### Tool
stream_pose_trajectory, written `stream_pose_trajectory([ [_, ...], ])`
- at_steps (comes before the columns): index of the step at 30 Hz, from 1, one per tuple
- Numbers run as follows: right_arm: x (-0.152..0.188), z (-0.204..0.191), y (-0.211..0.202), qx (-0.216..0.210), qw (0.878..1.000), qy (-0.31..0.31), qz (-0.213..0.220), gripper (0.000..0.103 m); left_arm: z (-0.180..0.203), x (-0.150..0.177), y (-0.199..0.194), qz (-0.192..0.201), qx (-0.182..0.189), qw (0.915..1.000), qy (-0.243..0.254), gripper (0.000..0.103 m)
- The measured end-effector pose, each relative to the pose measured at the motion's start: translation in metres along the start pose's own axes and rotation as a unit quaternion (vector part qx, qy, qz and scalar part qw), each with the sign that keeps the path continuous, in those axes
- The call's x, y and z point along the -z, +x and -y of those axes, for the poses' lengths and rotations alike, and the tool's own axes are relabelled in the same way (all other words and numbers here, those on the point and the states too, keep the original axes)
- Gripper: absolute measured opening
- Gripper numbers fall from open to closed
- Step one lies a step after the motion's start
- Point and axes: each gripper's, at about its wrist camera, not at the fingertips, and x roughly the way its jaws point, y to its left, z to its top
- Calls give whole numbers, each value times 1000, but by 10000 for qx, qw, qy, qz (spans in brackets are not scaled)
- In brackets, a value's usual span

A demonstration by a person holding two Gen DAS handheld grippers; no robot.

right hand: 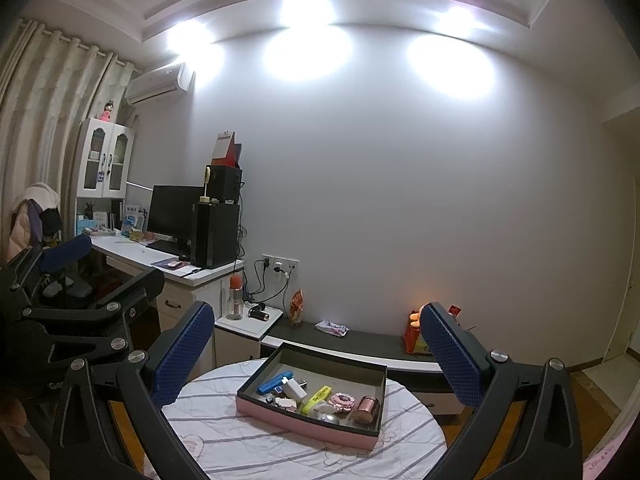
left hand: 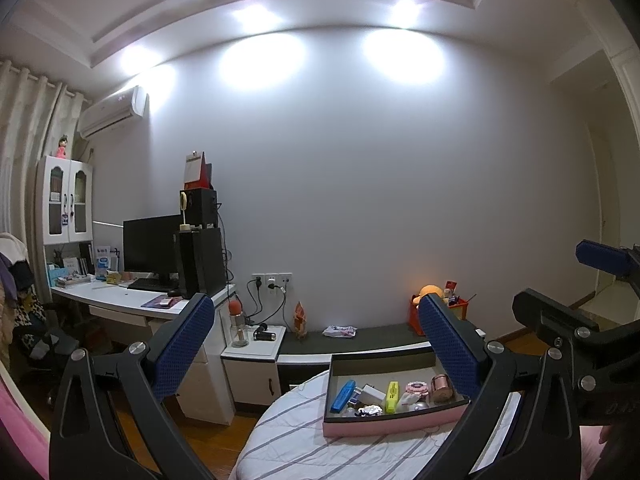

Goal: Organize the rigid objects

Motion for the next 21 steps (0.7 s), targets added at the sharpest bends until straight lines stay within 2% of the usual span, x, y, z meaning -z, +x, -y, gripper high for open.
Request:
stream_pose_trajectory([
  [21,5,0,5,-76,9999,66,-80,103,-4,6,3,54,76,10000,10,103],
])
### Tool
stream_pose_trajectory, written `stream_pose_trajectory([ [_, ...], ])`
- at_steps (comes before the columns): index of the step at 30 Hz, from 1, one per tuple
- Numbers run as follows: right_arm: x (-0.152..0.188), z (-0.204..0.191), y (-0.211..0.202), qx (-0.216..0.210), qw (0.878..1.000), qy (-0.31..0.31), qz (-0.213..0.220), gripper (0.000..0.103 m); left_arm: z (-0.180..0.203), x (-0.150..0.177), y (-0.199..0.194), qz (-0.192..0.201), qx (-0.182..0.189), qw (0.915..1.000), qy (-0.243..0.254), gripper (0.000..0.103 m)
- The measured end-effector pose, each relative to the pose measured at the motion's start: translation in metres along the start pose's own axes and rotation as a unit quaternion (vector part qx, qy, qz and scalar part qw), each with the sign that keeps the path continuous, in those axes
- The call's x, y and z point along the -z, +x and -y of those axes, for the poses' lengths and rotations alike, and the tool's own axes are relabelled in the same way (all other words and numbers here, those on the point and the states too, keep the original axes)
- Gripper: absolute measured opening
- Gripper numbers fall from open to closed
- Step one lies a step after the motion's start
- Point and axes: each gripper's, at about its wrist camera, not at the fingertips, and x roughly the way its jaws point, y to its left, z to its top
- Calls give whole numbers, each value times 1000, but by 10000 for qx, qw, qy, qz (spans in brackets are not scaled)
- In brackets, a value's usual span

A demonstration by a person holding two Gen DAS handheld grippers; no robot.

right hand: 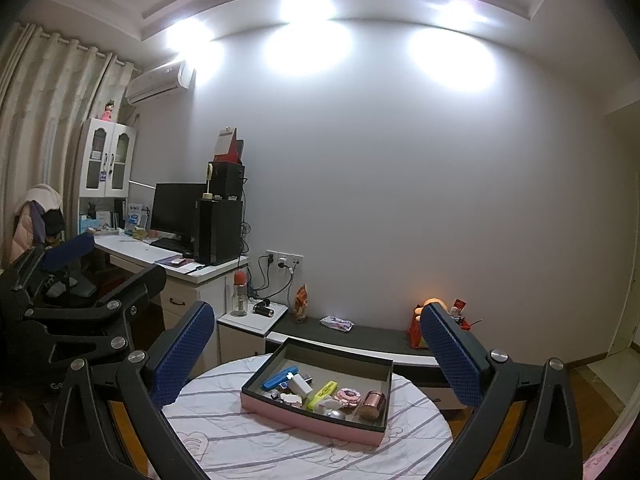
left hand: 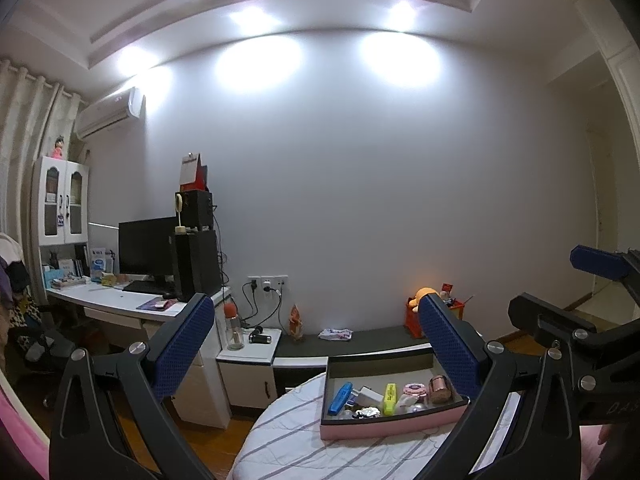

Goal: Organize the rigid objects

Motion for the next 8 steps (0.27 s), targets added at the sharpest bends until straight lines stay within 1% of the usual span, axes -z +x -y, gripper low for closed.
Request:
stream_pose_trajectory([
  [8,1,-2,3,17,10000,-32,-59,103,0,3,4,-76,-54,10000,24,103],
])
